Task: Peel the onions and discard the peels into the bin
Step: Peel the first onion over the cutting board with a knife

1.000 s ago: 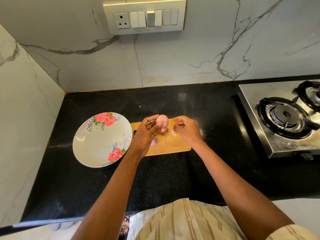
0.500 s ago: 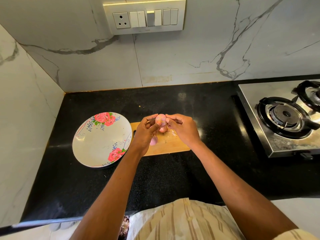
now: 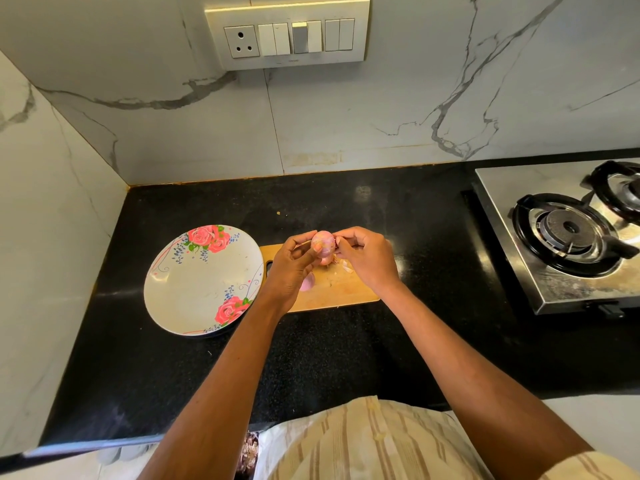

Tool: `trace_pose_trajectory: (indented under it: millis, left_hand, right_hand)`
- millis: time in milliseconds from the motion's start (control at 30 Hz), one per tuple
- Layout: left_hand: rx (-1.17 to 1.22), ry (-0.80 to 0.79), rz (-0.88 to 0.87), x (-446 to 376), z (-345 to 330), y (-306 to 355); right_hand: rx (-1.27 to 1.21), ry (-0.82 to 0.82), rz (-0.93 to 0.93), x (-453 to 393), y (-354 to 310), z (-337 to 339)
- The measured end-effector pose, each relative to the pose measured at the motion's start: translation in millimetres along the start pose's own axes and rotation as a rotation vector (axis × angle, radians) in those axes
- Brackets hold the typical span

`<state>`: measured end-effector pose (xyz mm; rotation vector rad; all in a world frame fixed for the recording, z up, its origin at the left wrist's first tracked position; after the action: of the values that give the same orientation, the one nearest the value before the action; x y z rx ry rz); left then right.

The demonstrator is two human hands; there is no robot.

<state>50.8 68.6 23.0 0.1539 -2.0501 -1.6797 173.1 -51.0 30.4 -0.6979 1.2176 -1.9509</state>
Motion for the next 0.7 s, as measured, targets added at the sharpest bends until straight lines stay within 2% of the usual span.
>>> trace_pose_trajectory:
  millis: [233,367,700]
  left_hand:
    - [0.038,0.002,-0.002,-3.4,3.5,-1.9]
    - [0.027,0.004,0.004,-3.4,5.0,-3.1]
    - [0.006,-0.022,0.029,-3.0,3.3,-0.7]
  right_hand:
    - [-0.219,-0.04,-0.064,-1.3,0.0,2.1]
    - [-0.14,-0.061,-0.018,-1.0,2.8,0.8]
    - [-0.084,0.017,-0.007,-0.6,2.6,3.5]
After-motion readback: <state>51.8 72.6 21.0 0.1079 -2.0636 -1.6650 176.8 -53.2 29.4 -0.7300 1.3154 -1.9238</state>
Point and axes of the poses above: each hand's wrist, its own x-axis away from the middle knuckle, its own z-axis out of the back of the hand, y = z × x, the point moved 2 cm from there along -x, towards the middle knuckle, and after that the axes turned 13 degrees about -y, right-handed, at the moved point
